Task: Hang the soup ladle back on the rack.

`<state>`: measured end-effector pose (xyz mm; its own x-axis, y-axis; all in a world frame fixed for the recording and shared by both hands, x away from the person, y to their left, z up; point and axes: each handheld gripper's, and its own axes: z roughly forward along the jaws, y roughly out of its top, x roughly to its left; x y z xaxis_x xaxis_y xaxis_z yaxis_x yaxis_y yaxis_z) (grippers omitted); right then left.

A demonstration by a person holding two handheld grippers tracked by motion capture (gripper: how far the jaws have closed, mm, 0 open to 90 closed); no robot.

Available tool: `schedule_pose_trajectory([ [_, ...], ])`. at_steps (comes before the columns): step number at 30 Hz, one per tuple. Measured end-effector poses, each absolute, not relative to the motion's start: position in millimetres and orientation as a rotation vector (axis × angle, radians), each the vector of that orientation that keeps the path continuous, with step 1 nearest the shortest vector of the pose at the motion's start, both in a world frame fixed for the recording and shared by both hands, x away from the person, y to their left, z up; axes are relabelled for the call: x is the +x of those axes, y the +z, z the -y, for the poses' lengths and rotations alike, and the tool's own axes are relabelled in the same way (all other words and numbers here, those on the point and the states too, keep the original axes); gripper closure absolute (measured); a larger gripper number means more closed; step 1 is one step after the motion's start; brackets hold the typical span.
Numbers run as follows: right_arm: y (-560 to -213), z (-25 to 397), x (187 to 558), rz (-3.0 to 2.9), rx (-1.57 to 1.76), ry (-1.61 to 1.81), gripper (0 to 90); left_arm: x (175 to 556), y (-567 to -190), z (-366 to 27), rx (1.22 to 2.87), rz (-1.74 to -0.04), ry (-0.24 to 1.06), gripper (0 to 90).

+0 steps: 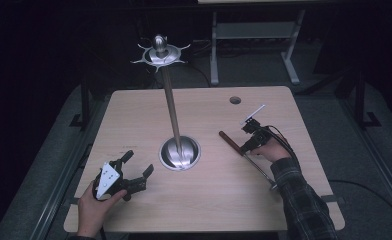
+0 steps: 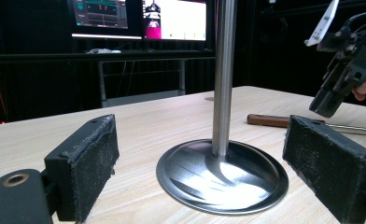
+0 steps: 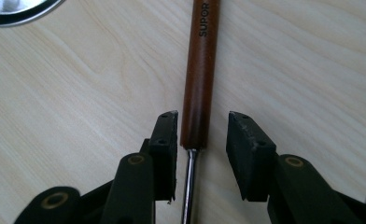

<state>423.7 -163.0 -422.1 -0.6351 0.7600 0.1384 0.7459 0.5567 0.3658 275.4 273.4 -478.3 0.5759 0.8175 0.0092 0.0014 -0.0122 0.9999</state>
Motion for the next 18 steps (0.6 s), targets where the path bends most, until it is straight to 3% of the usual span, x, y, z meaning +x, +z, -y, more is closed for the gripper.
schedule_pose_trajectory([
  [18, -439.5, 141.2, 441.4, -2.837, 1.276, 0.407, 66.3, 275.6, -478.3, -273.7, 1.453, -0.742, 0.75, 9.8],
])
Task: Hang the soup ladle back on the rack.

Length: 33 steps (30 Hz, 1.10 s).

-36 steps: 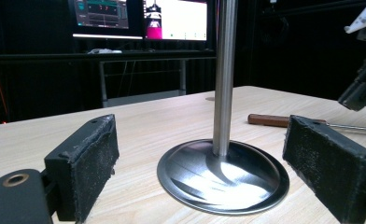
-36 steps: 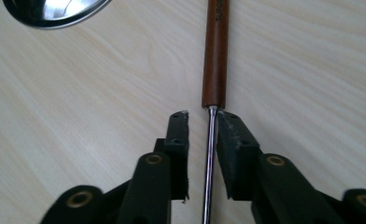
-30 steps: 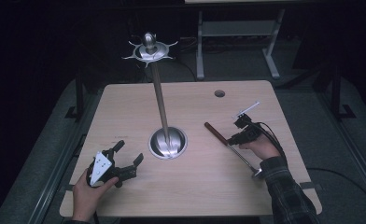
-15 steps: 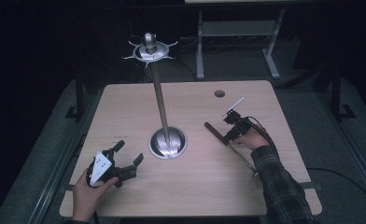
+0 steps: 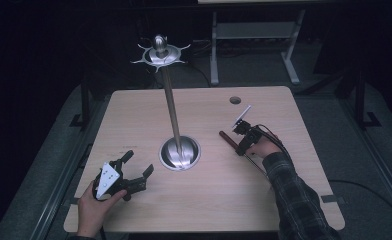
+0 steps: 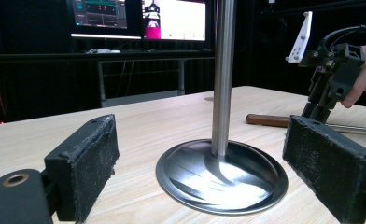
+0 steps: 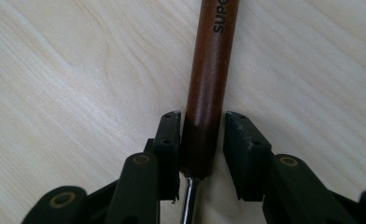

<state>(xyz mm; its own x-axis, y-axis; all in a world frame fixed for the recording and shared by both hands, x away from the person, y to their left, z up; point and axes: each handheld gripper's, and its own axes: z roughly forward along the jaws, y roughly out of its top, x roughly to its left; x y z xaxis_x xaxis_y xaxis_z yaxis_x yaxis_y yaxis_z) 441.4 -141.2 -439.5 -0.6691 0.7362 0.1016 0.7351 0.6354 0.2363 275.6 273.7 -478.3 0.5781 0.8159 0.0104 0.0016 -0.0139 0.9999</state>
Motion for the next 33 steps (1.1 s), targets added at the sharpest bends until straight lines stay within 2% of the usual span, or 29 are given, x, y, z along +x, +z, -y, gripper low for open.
schedule_pose_trajectory([
  [5, -439.8, 137.6, 440.2, -2.827, 1.258, 0.391, 70.0, 275.6, -478.3, -273.5, 1.451, -0.742, 0.749, 9.8],
  [24, -439.4, 134.1, 436.2, -2.765, 1.31, 0.362, 73.5, 275.5, -478.3, -273.7, 1.451, -0.742, 0.749, 9.8],
  [33, -415.4, 145.1, 425.6, -2.708, 1.285, 0.528, 73.6, 275.6, -478.3, -273.5, 1.451, -0.741, 0.75, 9.8],
])
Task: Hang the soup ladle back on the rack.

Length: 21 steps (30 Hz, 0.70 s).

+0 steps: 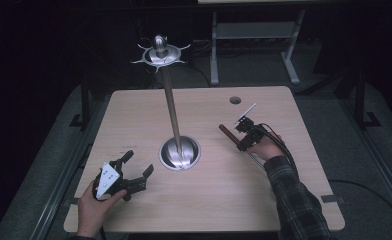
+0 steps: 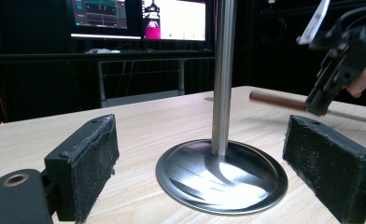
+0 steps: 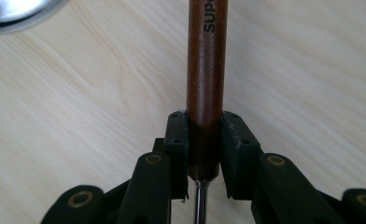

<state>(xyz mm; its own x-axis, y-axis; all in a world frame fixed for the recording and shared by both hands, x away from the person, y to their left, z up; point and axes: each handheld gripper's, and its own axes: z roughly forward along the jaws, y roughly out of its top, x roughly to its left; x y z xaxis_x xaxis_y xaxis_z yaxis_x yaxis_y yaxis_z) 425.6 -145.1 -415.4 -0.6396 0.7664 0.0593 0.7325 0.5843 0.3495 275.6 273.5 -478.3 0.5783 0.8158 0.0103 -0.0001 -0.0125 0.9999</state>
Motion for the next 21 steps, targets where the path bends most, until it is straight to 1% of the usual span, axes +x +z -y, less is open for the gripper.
schedule_pose_trajectory([
  [8, -385.0, 162.2, 406.9, -2.599, 1.233, 0.741, 73.6, 275.4, -478.3, -273.3, 1.451, -0.743, 0.751, 9.8],
  [21, -369.2, 186.5, 380.2, -2.442, 1.214, 0.983, 73.6, 275.5, -478.3, -273.8, 1.452, -0.746, 0.751, 9.8],
])
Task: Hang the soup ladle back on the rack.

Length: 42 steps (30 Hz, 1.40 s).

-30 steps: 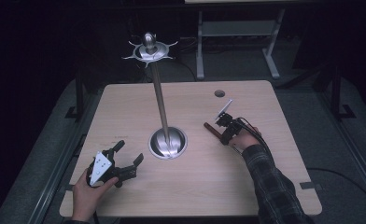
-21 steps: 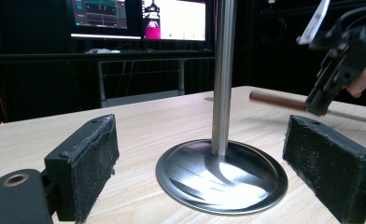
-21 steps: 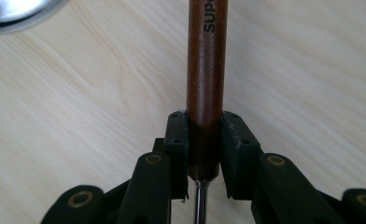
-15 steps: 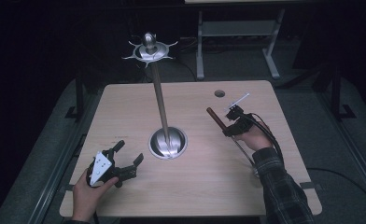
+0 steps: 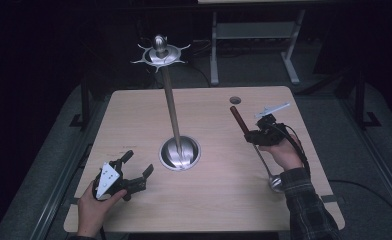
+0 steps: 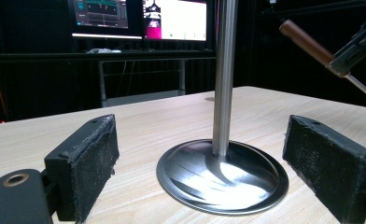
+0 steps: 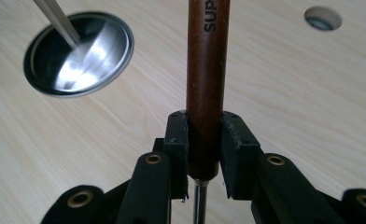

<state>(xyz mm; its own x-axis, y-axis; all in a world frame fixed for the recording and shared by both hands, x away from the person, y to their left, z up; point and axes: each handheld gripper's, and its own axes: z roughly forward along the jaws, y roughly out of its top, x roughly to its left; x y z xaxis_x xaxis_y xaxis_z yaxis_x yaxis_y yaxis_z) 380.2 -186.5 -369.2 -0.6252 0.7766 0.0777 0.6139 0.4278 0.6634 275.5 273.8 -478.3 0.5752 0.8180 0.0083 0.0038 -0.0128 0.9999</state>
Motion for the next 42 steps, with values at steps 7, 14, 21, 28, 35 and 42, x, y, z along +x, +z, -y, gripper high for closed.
schedule_pose_trajectory([
  [7, -361.1, 200.7, 363.2, -2.312, 1.209, 1.176, 73.6, 275.6, -478.2, -273.9, 1.45, -0.749, 0.749, 9.8],
  [14, -354.2, 202.7, 354.9, -2.271, 1.158, 1.256, 73.6, 275.5, -478.3, -273.8, 1.45, -0.75, 0.747, 9.8],
  [21, -342.3, 199.9, 346.7, -2.224, 1.099, 1.349, 73.6, 275.4, -478.3, -273.8, 1.45, -0.749, 0.748, 9.8],
  [28, -330.8, 190.6, 342.6, -2.202, 1.047, 1.406, 73.6, 275.4, -478.3, -273.0, 1.443, -0.75, 0.747, 9.8],
  [35, -317.5, 183.1, 341.8, -2.202, 1.002, 1.489, 73.6, 275.5, -478.2, -273.9, 1.453, -0.746, 0.751, 9.8],
  [42, -300.6, 167.4, 342.4, -2.226, 0.94, 1.508, 73.6, 275.7, -478.1, -273.8, 1.452, -0.745, 0.751, 9.8],
])
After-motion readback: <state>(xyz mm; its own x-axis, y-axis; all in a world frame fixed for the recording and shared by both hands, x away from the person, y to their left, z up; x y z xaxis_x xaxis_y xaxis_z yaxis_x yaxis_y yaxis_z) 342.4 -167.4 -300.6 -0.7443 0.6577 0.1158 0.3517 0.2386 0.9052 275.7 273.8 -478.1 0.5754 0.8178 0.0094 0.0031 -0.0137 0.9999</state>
